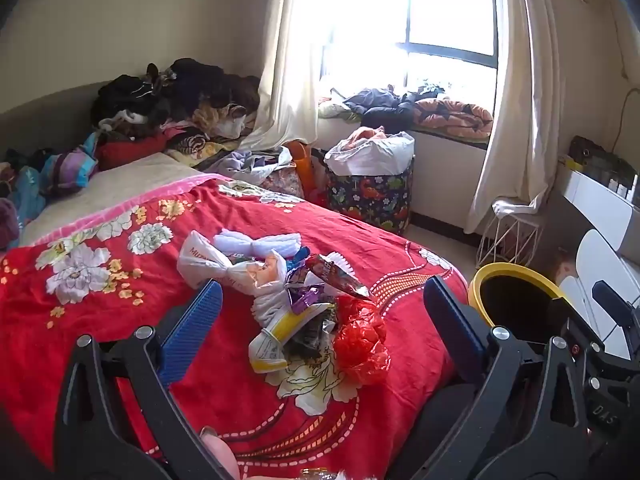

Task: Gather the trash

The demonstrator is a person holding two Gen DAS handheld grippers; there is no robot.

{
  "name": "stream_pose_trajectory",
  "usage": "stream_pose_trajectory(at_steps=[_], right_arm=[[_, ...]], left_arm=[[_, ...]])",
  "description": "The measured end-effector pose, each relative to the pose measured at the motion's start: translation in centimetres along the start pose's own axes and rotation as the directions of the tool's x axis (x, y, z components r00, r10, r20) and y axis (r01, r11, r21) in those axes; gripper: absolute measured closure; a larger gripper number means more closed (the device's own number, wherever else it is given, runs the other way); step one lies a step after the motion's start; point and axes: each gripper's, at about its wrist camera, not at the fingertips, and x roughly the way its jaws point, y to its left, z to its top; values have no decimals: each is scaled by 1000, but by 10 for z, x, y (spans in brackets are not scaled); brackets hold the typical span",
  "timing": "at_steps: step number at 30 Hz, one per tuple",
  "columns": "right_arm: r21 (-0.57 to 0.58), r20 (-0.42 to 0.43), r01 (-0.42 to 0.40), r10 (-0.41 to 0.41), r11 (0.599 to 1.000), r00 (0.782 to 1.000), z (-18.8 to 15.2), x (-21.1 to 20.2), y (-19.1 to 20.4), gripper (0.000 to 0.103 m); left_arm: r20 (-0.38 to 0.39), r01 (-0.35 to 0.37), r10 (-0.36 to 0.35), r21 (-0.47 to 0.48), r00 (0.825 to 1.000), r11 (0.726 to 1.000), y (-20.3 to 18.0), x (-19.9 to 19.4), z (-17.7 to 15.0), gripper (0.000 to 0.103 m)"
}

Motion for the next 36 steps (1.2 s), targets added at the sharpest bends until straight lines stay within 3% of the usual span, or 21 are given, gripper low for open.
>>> stream_pose_trajectory(at_steps=[36], right_arm=[[-3, 9, 11, -11, 1000, 1000, 0, -4, -7, 6]], left_arm=[[10, 15, -15, -12, 1000, 1000, -1, -2, 1, 10]])
